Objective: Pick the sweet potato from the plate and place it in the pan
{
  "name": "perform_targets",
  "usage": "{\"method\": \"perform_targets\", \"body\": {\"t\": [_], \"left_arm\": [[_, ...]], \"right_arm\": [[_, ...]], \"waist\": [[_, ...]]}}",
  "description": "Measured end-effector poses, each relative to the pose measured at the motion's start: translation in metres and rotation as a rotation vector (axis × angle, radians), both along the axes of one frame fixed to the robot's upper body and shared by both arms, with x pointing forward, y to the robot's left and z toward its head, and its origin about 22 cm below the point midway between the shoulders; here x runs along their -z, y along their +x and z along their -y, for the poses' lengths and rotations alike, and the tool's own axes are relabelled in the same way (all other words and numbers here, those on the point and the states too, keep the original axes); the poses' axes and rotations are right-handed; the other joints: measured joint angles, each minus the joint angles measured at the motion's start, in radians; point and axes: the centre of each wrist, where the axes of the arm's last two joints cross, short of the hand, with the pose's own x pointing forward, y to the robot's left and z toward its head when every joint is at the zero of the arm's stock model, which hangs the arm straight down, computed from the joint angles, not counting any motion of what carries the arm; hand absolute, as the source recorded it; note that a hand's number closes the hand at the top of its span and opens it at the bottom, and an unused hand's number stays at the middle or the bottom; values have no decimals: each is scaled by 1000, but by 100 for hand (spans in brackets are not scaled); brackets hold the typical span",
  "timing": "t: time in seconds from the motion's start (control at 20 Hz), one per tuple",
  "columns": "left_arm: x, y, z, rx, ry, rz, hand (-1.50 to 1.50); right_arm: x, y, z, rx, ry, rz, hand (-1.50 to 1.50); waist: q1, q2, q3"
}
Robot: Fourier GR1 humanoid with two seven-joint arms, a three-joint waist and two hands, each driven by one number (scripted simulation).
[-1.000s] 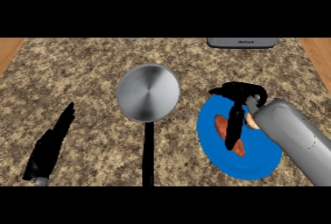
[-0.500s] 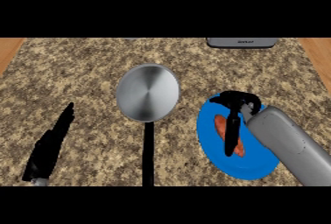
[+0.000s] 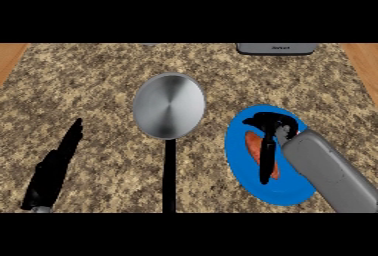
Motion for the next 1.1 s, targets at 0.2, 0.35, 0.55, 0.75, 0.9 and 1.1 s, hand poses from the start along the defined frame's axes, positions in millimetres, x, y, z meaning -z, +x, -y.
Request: {"method": "perform_targets", "body": {"t": [0.2,0.35,0.55,0.75,0.9,1.1], "left_arm": [[1,2,-1,6,3,-1,0],[4,5,-3,3,-1,1,0],[3,5,4,5,0,3,0],[5,6,4,5,0,2,0],[3,4,8,3,3,-6,0],[1,4,4,10,5,1,0]], "right_arm": [[8,-1,-4,4,-4,-1,-150],[13,0,-7,12,-14,15,150],[15,-2,-4,40,8,48,150],[22,-2,0,69,42,55,150],[21,-6,4,71,59,84,150],[15,8,39,58,35,201,150]], "waist": [[0,0,0],[-1,-3,-3],[-2,-7,-6],[-2,-11,-10],[-1,-12,-9],[9,-4,-3]]}}
